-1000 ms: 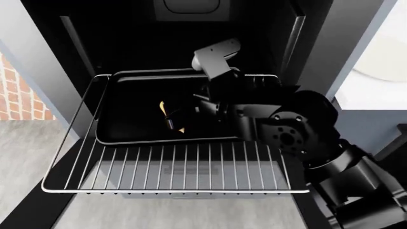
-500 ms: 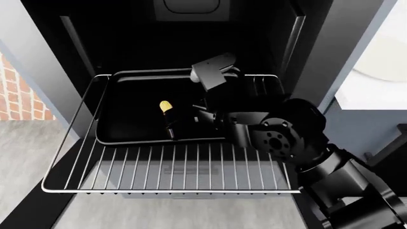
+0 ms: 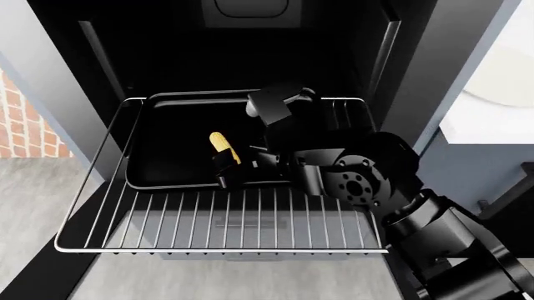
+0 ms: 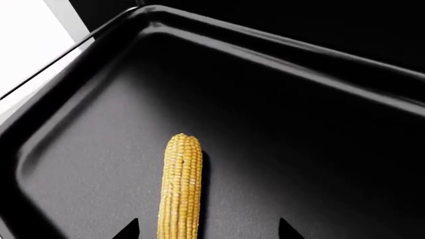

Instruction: Pick the corn from the oven and place it on the plate on the counter.

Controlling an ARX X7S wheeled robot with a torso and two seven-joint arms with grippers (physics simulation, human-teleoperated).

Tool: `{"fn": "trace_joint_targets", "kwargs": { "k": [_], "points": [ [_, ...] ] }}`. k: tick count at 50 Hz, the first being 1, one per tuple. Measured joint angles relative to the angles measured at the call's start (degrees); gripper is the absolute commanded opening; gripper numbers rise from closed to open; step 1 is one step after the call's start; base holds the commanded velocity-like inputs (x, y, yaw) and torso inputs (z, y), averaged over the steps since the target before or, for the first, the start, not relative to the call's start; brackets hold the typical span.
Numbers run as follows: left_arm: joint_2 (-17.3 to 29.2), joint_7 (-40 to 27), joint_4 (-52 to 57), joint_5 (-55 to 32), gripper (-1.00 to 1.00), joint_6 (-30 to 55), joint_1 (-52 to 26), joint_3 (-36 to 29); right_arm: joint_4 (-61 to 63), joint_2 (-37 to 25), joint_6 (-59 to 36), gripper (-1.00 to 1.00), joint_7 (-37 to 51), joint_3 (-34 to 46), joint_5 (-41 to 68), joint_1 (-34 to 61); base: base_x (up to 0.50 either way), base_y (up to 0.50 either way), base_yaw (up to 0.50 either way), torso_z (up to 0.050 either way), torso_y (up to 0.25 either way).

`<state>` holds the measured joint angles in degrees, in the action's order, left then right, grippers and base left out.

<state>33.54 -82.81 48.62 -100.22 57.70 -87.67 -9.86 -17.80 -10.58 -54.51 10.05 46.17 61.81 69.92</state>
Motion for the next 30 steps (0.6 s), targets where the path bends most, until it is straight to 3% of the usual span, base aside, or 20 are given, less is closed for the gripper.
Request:
{"fn": "trace_joint_targets", "kwargs": {
  "k": [30],
  "points": [
    [0.0, 0.6, 0.2, 1.0, 1.00, -0.9, 0.6, -0.8, 2.6, 0.2, -0.2, 1.00, 1.0, 0.5, 1.3, 0.0, 0.00, 0.00, 0.00, 0.000, 0.000]
  ]
}}
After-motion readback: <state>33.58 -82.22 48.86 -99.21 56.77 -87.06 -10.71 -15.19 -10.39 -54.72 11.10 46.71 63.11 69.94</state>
